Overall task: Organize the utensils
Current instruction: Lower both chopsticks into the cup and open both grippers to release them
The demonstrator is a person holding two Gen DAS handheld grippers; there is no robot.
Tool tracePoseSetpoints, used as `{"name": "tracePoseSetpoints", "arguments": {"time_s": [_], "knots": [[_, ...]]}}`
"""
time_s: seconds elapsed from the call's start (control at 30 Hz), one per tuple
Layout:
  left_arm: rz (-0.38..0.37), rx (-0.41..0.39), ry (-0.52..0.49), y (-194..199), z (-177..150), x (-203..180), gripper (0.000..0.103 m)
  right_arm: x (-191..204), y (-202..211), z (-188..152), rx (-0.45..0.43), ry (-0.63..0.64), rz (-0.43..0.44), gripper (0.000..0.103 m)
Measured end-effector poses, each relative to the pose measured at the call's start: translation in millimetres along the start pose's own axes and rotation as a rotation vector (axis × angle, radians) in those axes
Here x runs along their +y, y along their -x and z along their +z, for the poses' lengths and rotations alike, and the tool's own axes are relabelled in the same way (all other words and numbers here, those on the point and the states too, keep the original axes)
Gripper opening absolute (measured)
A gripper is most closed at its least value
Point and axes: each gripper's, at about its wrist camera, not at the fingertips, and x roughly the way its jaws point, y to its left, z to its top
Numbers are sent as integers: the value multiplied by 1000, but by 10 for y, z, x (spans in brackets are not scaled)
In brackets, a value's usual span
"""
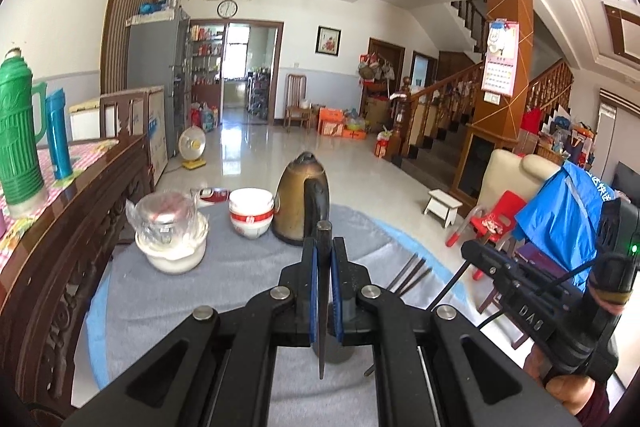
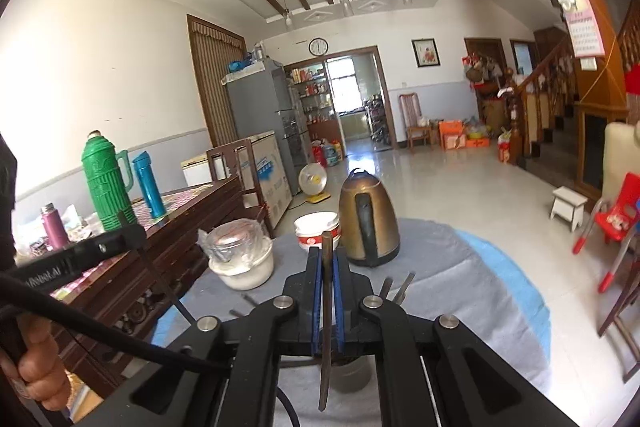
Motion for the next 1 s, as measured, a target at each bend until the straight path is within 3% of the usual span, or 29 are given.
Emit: {"name": "tracePoseSetpoints", "arguments": {"time_s": [0.57, 0.77, 1.0], "knots": [[-28, -99, -3, -344, 378, -150, 7, 6, -356, 333, -91, 62, -58, 6], [-16, -105, 4, -616, 311, -187, 7, -45, -589, 265, -65, 34, -58, 6], [7, -52, 31, -954, 88, -152, 7, -86, -685, 91, -22, 41, -61, 6]]}}
